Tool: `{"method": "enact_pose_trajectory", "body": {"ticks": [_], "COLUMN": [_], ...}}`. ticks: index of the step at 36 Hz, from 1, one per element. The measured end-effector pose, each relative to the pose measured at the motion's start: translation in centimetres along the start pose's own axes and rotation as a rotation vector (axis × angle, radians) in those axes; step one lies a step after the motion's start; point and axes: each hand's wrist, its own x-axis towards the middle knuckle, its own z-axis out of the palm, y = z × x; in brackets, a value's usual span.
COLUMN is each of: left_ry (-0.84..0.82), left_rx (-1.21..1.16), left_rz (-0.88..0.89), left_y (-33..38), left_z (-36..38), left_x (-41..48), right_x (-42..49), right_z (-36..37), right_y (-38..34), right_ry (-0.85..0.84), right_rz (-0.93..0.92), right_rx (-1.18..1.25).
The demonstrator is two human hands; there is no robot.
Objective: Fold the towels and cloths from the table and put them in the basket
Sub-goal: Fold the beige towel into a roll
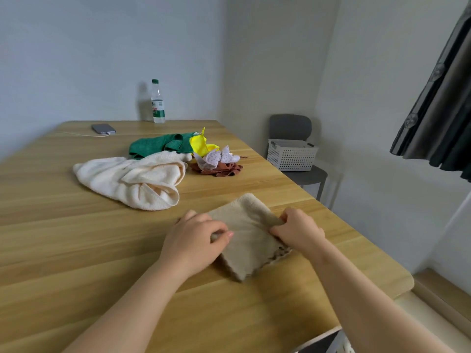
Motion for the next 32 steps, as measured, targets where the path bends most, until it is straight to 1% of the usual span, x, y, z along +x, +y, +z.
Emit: {"method": "enact_pose_trajectory", "body": {"ticks": [2, 4, 8, 11, 15, 18, 19, 23, 25, 29, 30, 32], "left_ry": [0.012, -0.033, -0.188, -0.160, -0.108, -0.102, -0.103, -0.071, -0.048, -0.034, -0.049, -0.078], "left_rx": [-0.040, -0.052, -0.018, -0.054, -0.148, -0.224, -0.260, -0.386, -0.491, -0.734, -0.744, -0.693], "left_rz": [0.060, 0.086, 0.038, 0.000, -0.068, -0.080, -0.089, -0.167, -0.193, -0.126, -0.104, -0.086], "left_y": [0.4, 0.6, 0.3, 0.1, 0.1, 0.2, 0.1, -0.6, -0.7, -0.9, -0.9, -0.9], "left_z": [0.3, 0.8, 1.6, 1.7, 1.5, 1.2, 1.1, 1.8, 1.7, 0.9, 0.9, 1.0], "left_x": [0.0, 0.1, 0.5, 0.5, 0.4, 0.4, 0.4, 0.8, 1.0, 0.7, 0.7, 0.6], "right_x": [0.3, 0.4, -0.4, -1.7, -3.6, -4.5, -4.6, -4.5, -4.4, -4.6, -4.7, -4.8], "right_z": [-0.8, -1.2, -1.2, -1.1, -0.5, 0.5, 0.9, 2.1, 2.5, 2.7, 2.6, 2.4], "right_y": [0.5, 0.8, 0.5, -0.4, -1.4, -1.5, -1.3, -0.2, 0.2, 0.7, 0.7, 0.7], "right_ry": [0.048, 0.079, 0.173, 0.241, 0.291, 0.280, 0.271, 0.263, 0.295, 0.294, 0.288, 0.264], "right_rz": [-0.011, -0.047, -0.173, -0.298, -0.503, -0.689, -0.725, -0.759, -0.756, -0.768, -0.769, -0.770], "right_rx": [0.021, 0.099, 0.226, 0.294, 0.178, 0.061, 0.021, -0.084, -0.108, -0.112, -0.108, -0.111]}}
